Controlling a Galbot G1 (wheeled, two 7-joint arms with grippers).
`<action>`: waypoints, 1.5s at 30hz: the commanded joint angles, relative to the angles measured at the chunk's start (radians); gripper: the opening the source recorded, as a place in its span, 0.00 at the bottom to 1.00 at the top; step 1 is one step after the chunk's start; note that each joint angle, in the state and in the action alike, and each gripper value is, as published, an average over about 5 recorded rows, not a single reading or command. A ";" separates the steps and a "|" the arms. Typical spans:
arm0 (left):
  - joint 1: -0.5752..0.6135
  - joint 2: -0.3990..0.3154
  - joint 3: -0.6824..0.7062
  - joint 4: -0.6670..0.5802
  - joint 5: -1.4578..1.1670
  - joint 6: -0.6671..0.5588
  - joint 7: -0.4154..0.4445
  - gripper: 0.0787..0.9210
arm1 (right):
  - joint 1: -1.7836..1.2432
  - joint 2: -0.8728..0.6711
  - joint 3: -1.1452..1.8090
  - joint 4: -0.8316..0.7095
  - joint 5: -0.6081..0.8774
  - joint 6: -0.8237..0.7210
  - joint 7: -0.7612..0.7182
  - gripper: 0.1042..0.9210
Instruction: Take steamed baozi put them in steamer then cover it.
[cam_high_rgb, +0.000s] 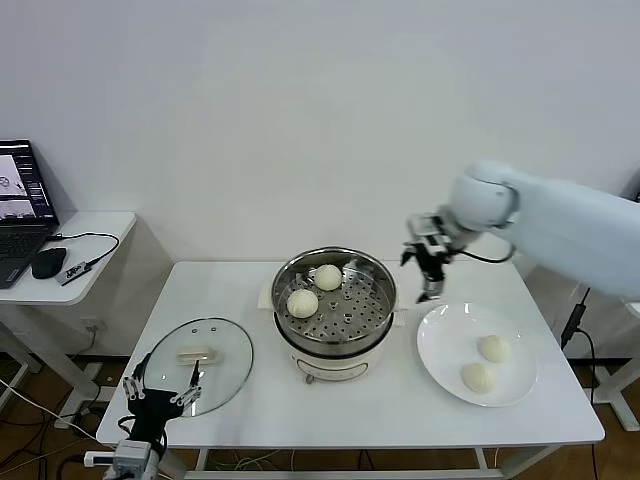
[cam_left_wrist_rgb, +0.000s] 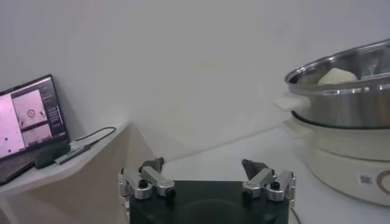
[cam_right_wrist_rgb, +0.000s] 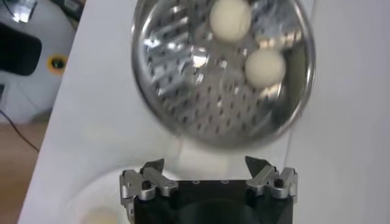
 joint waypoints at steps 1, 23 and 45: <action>0.001 -0.005 0.007 0.006 0.003 -0.001 -0.001 0.88 | -0.205 -0.303 0.101 0.115 -0.164 0.077 -0.026 0.88; 0.017 -0.032 0.002 0.016 0.023 0.000 -0.002 0.88 | -0.795 -0.232 0.496 -0.040 -0.401 0.096 0.050 0.88; 0.013 -0.038 -0.005 0.030 0.029 0.000 -0.002 0.88 | -0.826 -0.113 0.512 -0.152 -0.418 0.086 0.080 0.81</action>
